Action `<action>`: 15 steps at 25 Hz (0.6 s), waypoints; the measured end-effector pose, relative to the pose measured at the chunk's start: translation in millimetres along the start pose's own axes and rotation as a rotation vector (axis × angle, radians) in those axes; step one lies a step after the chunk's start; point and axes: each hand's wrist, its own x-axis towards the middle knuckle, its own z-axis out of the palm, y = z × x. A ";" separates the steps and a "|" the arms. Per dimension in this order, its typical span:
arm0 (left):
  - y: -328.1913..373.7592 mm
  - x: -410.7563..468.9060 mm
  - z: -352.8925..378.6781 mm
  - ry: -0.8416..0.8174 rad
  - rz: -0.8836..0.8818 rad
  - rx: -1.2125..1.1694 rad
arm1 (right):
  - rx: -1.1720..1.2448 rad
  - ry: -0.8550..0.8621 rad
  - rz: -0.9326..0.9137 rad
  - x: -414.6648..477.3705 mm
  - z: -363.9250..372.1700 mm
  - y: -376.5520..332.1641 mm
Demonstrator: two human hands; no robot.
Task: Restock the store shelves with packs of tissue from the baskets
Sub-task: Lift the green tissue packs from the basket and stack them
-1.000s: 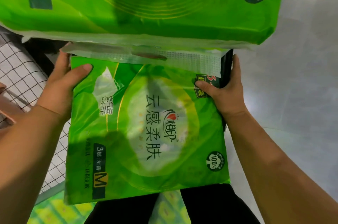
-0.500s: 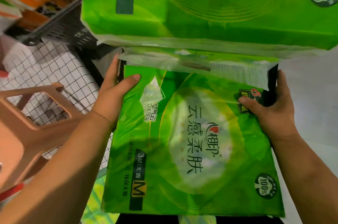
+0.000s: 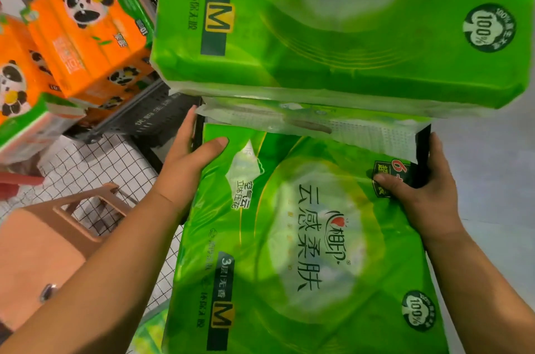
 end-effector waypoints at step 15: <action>259.0 -54.8 204.9 -0.171 0.203 0.145 | 0.113 0.256 -0.028 10.1 -235.1 -206.9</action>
